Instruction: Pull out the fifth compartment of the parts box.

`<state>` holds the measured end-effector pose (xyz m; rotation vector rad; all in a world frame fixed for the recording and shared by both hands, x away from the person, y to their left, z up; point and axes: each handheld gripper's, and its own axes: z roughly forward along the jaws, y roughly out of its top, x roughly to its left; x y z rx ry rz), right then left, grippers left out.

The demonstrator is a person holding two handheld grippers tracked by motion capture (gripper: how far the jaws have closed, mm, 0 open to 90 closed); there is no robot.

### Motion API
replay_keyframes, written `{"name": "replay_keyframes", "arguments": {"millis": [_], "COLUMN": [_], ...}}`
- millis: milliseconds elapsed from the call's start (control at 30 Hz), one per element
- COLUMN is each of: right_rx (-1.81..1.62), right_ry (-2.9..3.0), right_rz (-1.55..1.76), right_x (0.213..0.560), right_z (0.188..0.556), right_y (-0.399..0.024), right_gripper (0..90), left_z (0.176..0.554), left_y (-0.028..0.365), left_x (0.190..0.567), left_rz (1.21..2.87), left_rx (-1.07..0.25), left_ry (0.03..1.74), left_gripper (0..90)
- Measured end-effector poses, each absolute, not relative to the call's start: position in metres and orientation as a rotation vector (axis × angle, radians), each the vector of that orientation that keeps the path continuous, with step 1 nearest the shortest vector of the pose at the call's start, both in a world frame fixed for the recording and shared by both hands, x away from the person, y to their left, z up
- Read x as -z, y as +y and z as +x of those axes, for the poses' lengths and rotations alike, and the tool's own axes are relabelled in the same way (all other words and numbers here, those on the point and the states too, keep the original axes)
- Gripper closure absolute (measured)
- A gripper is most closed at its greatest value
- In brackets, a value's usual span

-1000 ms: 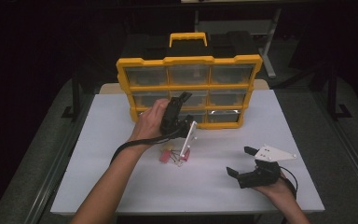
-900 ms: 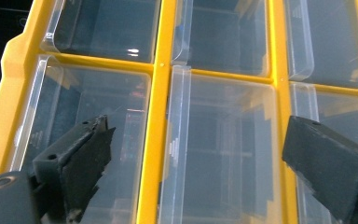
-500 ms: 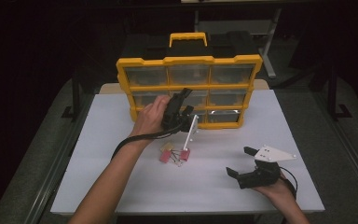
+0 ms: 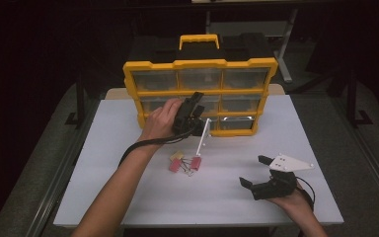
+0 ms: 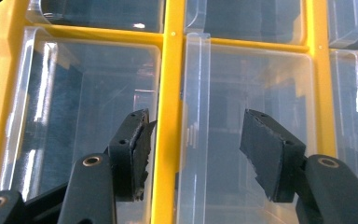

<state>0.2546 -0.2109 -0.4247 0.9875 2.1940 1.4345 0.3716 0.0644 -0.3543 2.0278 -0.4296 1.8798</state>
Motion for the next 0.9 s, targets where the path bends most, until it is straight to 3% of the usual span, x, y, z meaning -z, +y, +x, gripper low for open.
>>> {"name": "replay_keyframes", "arguments": {"millis": [300,900], "right_rx": [-1.434,-1.434], "right_ry": [2.194,2.197], "right_rz": [0.986,0.987], "right_x": [0.4248,0.4250], "right_z": [0.2546,0.2545], "right_y": [-0.2107,-0.2109], "right_gripper": [0.0,0.0], "left_z": [0.3715,0.3726], "left_y": [0.0635,0.0635], "left_x": [0.3541,0.3512], "left_rz": [2.032,2.057], "left_rx": [-1.877,-1.873], "left_ry": [-0.419,-0.396], "left_gripper": [58.5,74.1]}}
